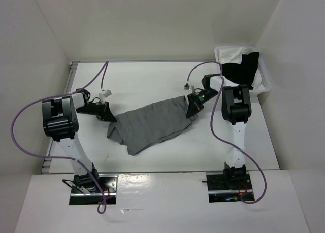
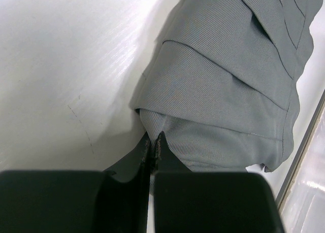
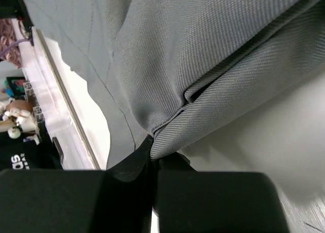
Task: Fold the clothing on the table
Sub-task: Fold the skirt
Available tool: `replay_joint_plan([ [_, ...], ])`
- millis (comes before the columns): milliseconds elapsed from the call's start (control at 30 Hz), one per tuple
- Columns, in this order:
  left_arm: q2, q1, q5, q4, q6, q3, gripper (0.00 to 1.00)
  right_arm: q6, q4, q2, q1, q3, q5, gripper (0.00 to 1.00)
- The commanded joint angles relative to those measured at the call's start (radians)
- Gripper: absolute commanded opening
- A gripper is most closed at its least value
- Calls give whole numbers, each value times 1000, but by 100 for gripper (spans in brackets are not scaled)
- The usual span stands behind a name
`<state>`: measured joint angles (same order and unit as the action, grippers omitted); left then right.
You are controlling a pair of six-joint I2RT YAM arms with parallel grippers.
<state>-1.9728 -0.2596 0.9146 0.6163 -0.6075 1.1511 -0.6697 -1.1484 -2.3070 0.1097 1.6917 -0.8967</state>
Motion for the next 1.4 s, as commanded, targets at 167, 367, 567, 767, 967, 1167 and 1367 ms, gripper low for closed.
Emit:
replay_joint_plan([
  [167,-24,49,6,-4,-45,30,0,176,205,156,44,-6,212,0],
  [367,-35,141,-46,-108,80,48,0,258,274,219,64,40,438,0],
  [567,-66,175,-34,-141,109,48,0,309,297,285,180,74,704,0],
  [767,-66,166,10,-132,60,39,0,351,219,311,339,192,798,0],
  [967,-75,166,10,-112,48,48,0,360,101,290,450,310,796,0],
  [1167,-75,166,10,-112,48,48,0,323,-2,270,499,407,714,0],
  [1367,-84,157,20,-102,48,59,0,323,-40,251,547,445,647,0],
])
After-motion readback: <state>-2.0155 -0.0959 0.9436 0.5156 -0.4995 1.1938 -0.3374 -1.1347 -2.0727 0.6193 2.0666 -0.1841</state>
